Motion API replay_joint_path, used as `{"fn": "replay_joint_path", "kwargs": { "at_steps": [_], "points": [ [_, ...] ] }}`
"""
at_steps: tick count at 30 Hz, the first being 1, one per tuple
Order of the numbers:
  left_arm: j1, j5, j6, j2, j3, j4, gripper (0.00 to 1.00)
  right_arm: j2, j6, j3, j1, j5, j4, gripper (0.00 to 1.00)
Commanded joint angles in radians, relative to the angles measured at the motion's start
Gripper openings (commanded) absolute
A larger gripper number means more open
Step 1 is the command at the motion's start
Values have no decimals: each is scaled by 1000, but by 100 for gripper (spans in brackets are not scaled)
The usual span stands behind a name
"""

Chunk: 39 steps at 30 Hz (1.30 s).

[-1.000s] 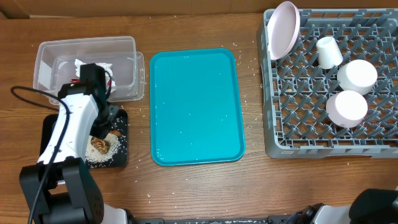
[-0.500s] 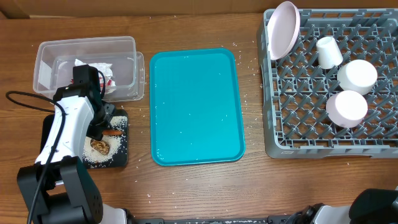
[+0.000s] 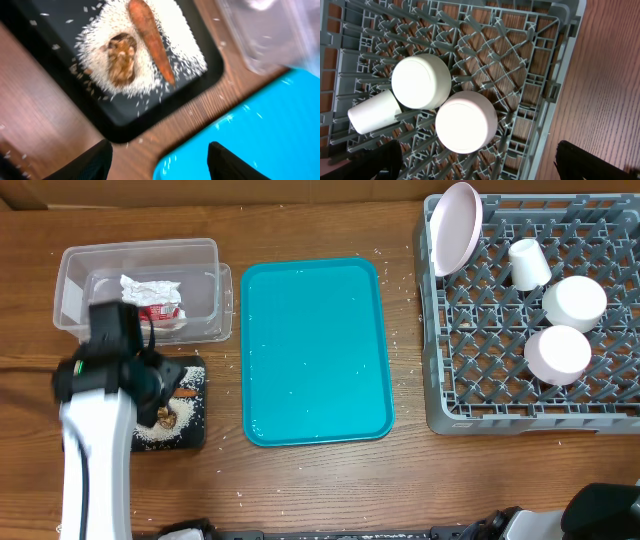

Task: Sort waste into correct bins and load items into the dishwasher

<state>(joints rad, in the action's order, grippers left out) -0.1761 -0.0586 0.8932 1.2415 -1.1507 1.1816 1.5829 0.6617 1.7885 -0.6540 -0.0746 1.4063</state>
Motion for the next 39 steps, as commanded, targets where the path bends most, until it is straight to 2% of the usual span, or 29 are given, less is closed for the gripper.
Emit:
{"fn": "replay_joint_path", "kwargs": {
  "at_steps": [1,3,4,6,9,13,19,25,31,36,39],
  "points": [
    [20,18,-31,-179,68,43,63,-6,5,9,-2,-2,-5,100],
    [36,44,-64,-302,120,58,63,-6,5,9,-2,-2,-5,100],
    [45,59,-76,-363,147,66,67,-6,5,9,-2,-2,-5,100],
    [55,90,-78,-475,196,98,100,-6,5,9,-2,-2,-5,100],
    [55,132,-77,-600,245,154,100,-6,5,9,-2,-2,-5,100],
    [55,134,-75,-683,253,185,100,-6,5,9,-2,-2,-5,100],
    [55,134,-76,-690,253,184,100,-6,5,9,-2,-2,-5,100],
    [55,94,-153,-689,254,172,100,-6,5,9,-2,-1,-5,100],
    [104,219,-511,-696,306,-59,100,-6,5,9,-2,-2,-5,100],
    [213,212,-688,-771,468,-369,100,-6,5,9,-2,-2,-5,100],
    [228,214,-753,-850,603,-542,100,-6,5,9,-2,-2,-5,100]
  ]
}}
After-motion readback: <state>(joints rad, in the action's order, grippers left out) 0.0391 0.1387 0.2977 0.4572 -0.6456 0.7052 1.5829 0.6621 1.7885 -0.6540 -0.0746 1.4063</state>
